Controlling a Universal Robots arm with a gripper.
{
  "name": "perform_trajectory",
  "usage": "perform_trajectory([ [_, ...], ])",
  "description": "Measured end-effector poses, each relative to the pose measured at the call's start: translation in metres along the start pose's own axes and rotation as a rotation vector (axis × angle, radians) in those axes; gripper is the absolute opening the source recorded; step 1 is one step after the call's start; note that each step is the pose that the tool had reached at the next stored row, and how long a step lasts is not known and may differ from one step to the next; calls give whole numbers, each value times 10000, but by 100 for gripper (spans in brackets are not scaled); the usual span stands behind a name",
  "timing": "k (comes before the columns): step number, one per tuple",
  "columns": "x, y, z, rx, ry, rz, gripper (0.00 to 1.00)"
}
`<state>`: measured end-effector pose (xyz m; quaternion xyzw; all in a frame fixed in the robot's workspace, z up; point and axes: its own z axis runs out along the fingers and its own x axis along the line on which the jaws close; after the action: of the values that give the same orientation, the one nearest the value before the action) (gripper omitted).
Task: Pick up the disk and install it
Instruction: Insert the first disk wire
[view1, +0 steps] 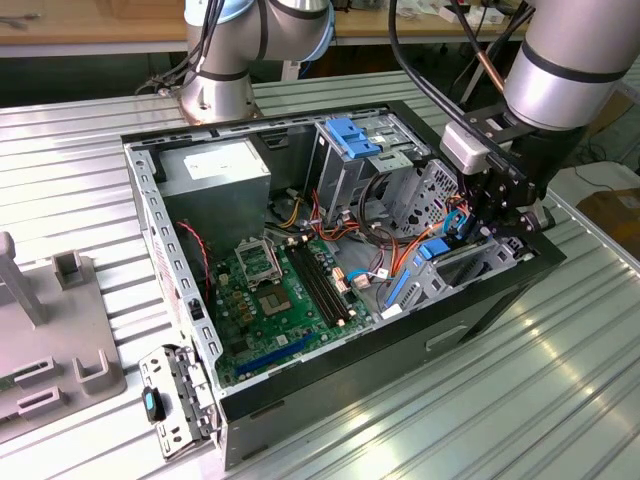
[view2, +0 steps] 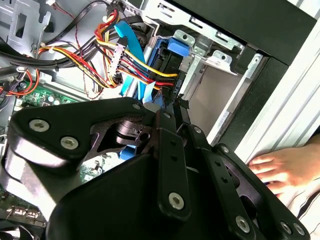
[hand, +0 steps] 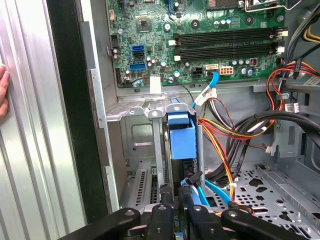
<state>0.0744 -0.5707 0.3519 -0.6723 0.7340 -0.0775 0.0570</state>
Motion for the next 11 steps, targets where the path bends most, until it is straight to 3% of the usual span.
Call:
perform_trajectory([
  [10,0,0,2,0,0,0,18],
  [11,-1,1,6,3,25,-5,18],
])
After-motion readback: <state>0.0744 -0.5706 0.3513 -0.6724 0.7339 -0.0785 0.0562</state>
